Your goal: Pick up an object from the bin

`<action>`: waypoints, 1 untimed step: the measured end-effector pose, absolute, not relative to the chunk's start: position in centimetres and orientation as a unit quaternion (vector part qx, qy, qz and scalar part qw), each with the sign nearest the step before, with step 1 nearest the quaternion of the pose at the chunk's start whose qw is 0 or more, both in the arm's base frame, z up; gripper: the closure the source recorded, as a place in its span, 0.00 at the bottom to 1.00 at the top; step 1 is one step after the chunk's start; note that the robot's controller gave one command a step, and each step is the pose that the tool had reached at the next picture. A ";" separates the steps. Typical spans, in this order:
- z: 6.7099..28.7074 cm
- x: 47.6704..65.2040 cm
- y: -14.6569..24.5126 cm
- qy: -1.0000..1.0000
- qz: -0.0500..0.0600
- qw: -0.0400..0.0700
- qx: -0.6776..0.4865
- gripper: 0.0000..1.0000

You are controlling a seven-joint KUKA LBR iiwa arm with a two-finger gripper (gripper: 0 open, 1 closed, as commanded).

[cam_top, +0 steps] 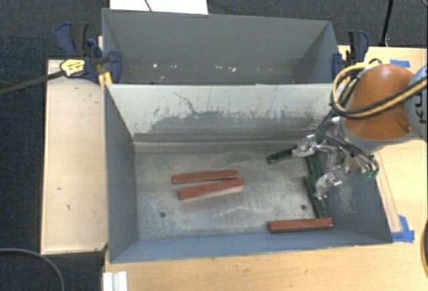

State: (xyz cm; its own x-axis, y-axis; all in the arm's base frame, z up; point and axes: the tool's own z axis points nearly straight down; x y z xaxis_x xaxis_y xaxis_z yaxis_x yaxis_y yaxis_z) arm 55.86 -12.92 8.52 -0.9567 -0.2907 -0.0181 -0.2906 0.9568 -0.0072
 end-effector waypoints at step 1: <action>7.2 58.5 -15.3 0.969 0.001 -0.003 -0.248 1.00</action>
Offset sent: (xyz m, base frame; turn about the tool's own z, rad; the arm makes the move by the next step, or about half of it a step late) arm 0.0000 0.0000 0.0000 0.0000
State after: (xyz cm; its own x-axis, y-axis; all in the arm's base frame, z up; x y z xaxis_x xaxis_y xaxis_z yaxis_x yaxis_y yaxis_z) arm 58.51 -15.28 7.24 -0.8773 -0.4798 0.0053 -0.4798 0.8774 0.0029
